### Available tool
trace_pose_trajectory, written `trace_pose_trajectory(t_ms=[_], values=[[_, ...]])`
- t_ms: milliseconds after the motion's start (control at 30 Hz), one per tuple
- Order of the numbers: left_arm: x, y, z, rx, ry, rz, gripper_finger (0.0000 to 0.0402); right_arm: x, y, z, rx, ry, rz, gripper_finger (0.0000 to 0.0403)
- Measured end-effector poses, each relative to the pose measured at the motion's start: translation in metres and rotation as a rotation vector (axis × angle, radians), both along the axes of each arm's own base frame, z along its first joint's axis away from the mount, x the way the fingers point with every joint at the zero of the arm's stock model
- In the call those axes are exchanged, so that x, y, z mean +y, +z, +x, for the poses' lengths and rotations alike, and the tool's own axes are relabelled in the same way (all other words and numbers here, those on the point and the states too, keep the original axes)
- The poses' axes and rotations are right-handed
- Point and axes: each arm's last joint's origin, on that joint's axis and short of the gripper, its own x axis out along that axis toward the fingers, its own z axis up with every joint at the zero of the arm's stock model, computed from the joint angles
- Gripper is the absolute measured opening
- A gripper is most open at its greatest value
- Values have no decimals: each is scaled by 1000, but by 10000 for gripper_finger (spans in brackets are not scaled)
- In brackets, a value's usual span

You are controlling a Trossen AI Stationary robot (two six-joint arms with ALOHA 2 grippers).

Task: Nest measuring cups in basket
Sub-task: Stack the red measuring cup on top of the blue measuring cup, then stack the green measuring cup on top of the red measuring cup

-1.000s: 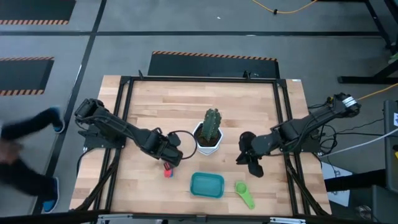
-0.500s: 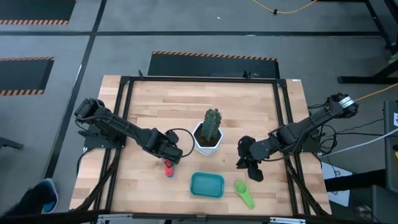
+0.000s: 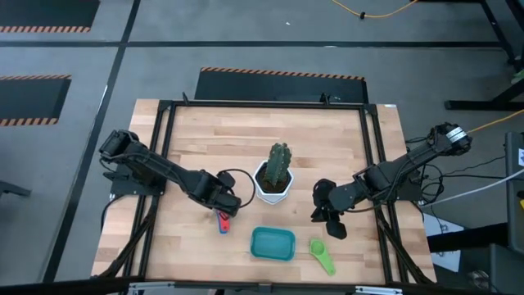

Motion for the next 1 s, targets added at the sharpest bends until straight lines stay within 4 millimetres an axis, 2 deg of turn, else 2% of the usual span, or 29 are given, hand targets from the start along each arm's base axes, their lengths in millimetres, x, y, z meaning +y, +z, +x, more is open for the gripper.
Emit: trace_pose_trajectory(t_ms=[567,1000], values=[[-4,0,-1,2,-12,-11,20,0,0,0,-17,37,-31,68],[-3,0,-1,-4,-13,5,82,0,0,0,-17,38,-31,68]])
